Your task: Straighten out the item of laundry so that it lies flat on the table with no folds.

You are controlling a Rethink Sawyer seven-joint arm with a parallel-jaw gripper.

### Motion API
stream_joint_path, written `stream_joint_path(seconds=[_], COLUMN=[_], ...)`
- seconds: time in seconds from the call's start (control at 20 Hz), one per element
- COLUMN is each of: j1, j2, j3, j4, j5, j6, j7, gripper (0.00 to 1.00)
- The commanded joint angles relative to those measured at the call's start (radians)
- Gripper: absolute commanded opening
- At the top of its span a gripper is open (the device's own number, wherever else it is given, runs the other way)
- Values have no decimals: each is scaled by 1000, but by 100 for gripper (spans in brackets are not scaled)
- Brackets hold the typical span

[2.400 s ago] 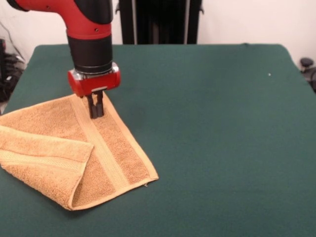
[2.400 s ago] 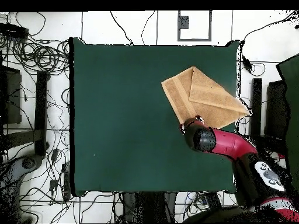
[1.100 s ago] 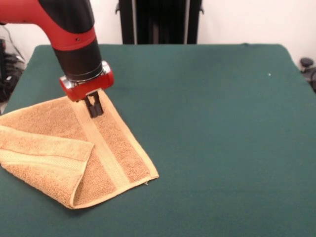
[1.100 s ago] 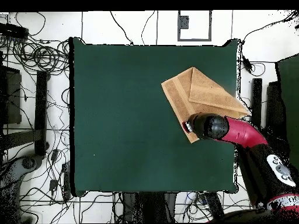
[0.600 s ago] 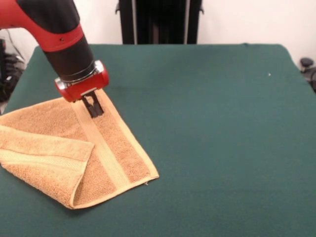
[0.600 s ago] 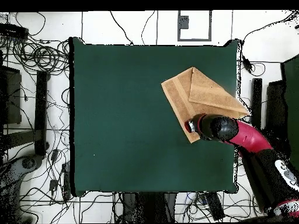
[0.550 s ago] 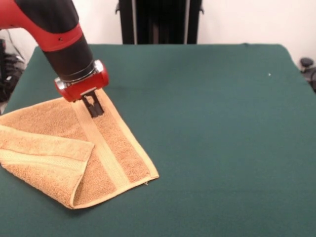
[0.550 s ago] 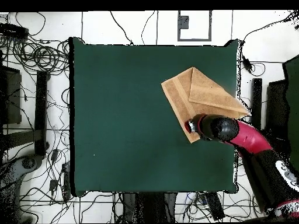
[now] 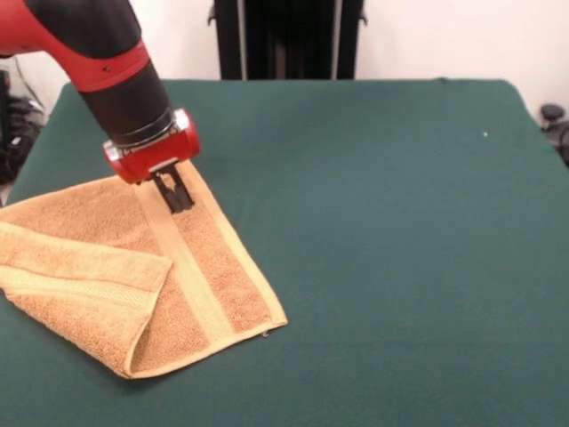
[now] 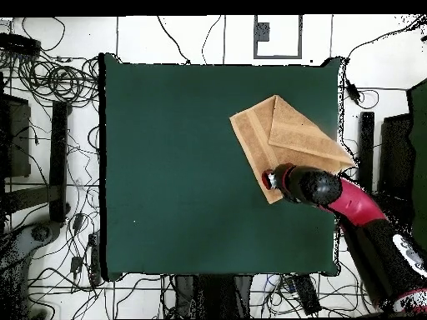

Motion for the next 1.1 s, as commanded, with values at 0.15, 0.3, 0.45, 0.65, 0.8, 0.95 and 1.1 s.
stream_joint_path(seconds=[0.15,0.3,0.45,0.65,0.8,0.95,1.1], j1=[86,102,120,135,136,150,177], j2=[159,159,156,159,166,163,156], j3=[125,126,128,137,156,166,164], j4=[246,263,279,297,318,334,341], j5=[60,92,128,175,210,246,277], j6=[-101,-148,-178,-196,-232,-272,-315], j7=[205,244,270,274,281,303,327], gripper=[0,0,0,0,0,0,0])
